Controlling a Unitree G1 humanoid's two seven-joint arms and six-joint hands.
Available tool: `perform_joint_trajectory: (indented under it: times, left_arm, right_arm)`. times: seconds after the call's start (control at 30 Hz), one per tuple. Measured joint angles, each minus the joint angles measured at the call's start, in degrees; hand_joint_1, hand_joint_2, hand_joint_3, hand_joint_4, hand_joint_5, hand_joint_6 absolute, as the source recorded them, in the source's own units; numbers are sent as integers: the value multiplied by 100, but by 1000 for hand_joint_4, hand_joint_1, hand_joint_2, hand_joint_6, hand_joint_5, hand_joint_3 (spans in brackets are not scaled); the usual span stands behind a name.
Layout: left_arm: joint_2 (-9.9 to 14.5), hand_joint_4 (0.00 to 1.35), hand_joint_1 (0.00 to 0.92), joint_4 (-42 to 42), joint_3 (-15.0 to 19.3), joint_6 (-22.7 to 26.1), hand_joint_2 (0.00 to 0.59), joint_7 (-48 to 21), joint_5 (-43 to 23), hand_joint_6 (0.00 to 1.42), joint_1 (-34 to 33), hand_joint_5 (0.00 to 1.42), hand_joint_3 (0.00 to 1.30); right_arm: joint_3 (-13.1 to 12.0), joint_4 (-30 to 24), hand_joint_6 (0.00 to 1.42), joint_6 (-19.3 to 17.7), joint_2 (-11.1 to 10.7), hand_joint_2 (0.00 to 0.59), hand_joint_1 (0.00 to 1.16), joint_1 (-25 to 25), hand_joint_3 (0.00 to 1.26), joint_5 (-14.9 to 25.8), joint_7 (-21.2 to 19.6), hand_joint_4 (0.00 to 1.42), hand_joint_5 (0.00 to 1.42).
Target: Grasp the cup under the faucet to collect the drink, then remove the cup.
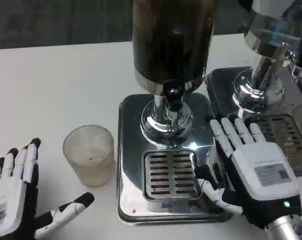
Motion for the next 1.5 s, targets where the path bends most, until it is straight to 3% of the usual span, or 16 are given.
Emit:
perform_joint_trajectory:
  times: [0.5, 0.87, 1.0, 1.03, 1.23, 1.5]
  left_arm:
    - [-162, 0, 0, -170, -22, 152, 6, -1, 27, 0, -5, 0, 0]
    - [-222, 0, 0, 105, 210, -18, 0, -9, -570, 0, -476, 0, 0]
    - [-191, 0, 0, 622, 203, -396, 0, -15, -799, 0, -772, 0, 0]
    - [-168, 0, 0, 1130, 189, -832, 0, -11, -1038, 0, -1013, 0, 0]
    - [-90, 0, 0, 2306, -64, -1872, 0, -7, -1241, 0, -1662, 0, 0]
    - [-53, 0, 0, 2946, -238, -2432, 0, 65, -1238, 0, -1955, 0, 0]
  right_arm:
    - [-74, 2, 0, -2, -18, 402, 187, 5, 0, 104, 0, 0, 0]
    - [-62, 7, 0, 64, 24, 400, 177, -34, 0, 60, 0, 0, 0]
    - [-64, 7, 0, 129, 51, 400, 175, -31, 0, 53, 0, 0, 0]
    - [-67, 7, 0, 159, 59, 400, 174, -29, 0, 53, -2, 0, 0]
    - [-68, 14, 0, 183, 67, 400, 172, -84, 0, 53, -2, 0, 0]
    - [-68, 14, 0, 183, 61, 400, 171, -99, 0, 53, -1, 0, 0]
